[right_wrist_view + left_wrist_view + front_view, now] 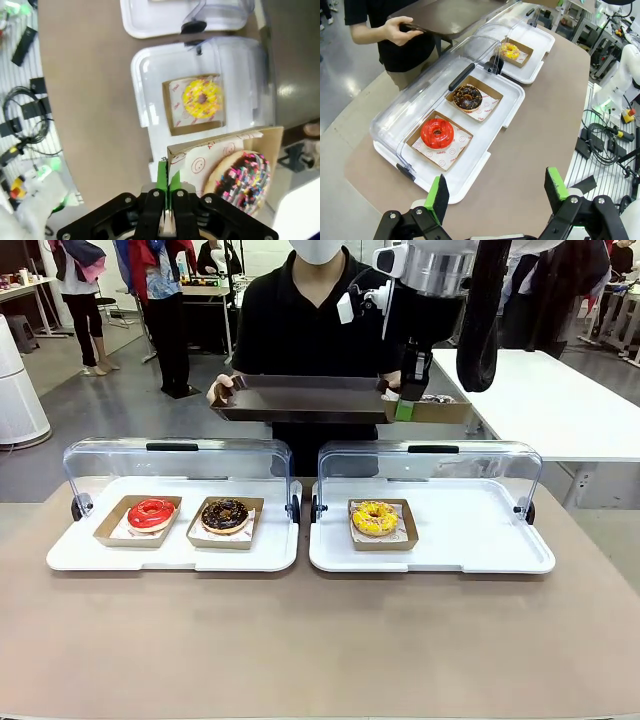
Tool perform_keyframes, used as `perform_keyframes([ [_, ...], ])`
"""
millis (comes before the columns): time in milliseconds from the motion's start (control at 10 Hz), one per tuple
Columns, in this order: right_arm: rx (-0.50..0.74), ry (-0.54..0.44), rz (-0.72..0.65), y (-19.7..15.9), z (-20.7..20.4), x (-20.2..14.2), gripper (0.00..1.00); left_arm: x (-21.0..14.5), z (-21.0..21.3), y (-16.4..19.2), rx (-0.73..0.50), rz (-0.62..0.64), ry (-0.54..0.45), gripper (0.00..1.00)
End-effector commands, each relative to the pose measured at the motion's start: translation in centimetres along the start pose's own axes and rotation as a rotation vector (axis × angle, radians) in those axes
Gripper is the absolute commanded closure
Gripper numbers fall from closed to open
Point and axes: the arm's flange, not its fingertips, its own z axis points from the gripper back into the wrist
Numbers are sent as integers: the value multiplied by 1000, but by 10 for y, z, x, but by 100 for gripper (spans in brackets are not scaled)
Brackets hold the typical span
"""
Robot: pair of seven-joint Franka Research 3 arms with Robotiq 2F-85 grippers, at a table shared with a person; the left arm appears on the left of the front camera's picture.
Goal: Provide the desired donut to the person.
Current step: Pick up and lift the Paper togo box containing the Donut pointed at by the person, then place the picked Paper togo box onto the Handle tray extended by the person.
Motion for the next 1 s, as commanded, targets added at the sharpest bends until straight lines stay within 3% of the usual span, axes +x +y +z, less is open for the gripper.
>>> perform_keyframes([
  [0,14,19,-33,8,5,-1,100,0,1,-1,-7,-7,-13,0],
  [900,14,19,-33,8,5,-1,100,0,1,-1,-7,-7,-13,0],
])
